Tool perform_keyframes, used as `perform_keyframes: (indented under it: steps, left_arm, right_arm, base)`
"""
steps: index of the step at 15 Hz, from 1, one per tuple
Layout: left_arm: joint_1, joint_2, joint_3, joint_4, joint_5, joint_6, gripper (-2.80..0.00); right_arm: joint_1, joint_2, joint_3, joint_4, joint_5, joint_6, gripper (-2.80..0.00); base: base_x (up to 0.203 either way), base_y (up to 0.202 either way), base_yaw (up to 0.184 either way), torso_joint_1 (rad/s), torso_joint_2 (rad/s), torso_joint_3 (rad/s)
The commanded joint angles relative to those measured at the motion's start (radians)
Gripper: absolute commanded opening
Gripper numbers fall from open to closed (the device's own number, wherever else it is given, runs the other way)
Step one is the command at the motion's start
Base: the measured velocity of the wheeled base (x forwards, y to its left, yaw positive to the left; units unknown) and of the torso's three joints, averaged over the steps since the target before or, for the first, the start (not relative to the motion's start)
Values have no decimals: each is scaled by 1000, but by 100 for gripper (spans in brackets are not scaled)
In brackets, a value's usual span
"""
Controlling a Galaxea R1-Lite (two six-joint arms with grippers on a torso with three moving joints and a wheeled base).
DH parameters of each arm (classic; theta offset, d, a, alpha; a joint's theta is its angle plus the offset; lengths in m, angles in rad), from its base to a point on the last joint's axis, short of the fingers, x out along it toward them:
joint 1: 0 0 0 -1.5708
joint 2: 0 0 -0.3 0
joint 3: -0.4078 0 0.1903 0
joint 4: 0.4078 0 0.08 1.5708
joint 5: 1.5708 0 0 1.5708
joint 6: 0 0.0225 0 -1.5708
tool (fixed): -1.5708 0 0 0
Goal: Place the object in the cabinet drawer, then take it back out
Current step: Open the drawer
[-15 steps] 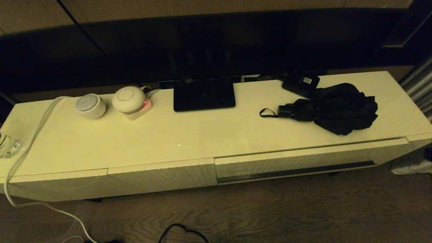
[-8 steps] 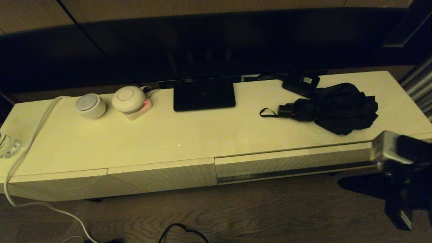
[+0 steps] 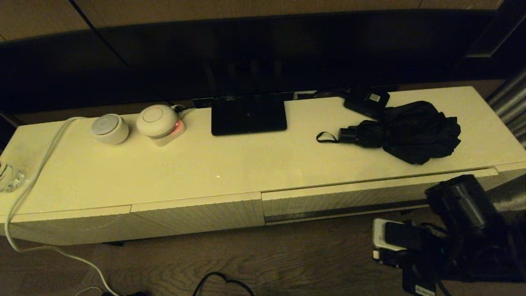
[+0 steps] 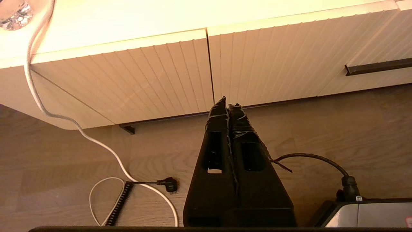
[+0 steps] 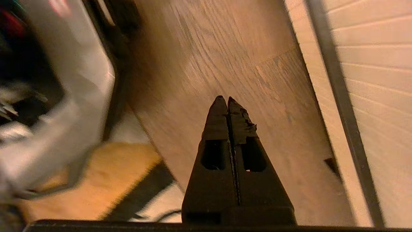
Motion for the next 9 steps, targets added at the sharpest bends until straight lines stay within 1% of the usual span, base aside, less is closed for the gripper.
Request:
perform_keyframes:
  steps: [1,2,5,6,7,9]
  left_arm:
    - [0,0,3,0,0,0,-280]
    - [0,0,3,0,0,0,-280]
    - [0,0,3,0,0,0,-280]
    - [0,0,3,0,0,1,-280]
    - [0,0,3,0,0,0,-280]
    - [0,0,3,0,0,0,-280]
  right_arm:
    - [-5,108,76,-122,-21,-77,-280]
    - [-20,129,97,-157,-24,-134,-280]
    - [-72,140,124,-173,-26,-287,-280]
    - [-99,152,126,-175,-26,-322,-280]
    - [-113,170,119,-183,-26,-342,-280]
    - [-119,214,109,-253,-26,-354,-280]
  base:
    - [0,0,0,0,0,0]
    - [0,0,0,0,0,0]
    - [0,0,0,0,0,0]
    - [0,0,0,0,0,0]
    - [0,0,0,0,0,0]
    - [0,0,0,0,0,0]
